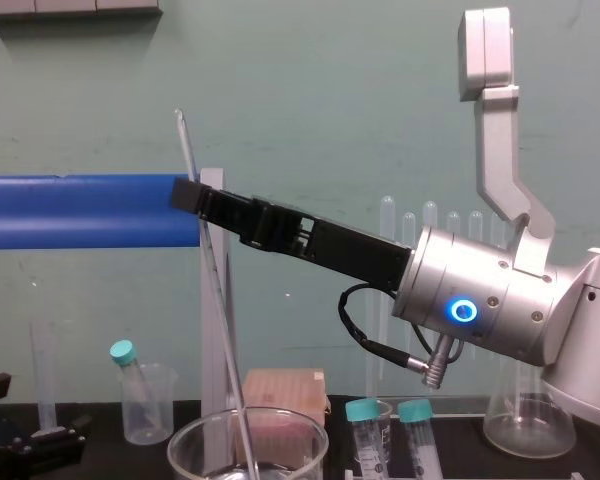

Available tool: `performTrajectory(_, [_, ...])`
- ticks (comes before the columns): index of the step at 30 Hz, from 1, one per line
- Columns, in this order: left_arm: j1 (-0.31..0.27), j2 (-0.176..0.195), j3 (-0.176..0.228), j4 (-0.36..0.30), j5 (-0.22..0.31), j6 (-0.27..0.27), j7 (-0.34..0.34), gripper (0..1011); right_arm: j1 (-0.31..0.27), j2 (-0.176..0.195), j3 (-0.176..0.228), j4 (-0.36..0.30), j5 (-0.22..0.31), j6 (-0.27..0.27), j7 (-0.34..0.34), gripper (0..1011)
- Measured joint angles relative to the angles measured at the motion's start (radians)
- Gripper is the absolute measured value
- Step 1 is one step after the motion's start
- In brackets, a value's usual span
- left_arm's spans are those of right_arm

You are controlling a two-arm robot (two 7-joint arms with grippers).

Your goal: Hold the thermometer with one hand and immerse one end into the beaker, then reinsert it into the test tube rack.

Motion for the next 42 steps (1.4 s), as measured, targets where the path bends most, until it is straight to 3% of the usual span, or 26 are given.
performTrajectory(42, [0.000, 0.000, 0.000, 0.000, 0.000, 0.000, 0.000, 1008, 0.000, 0.000, 0.000, 0.000, 0.001, 0.000, 0.000, 57])
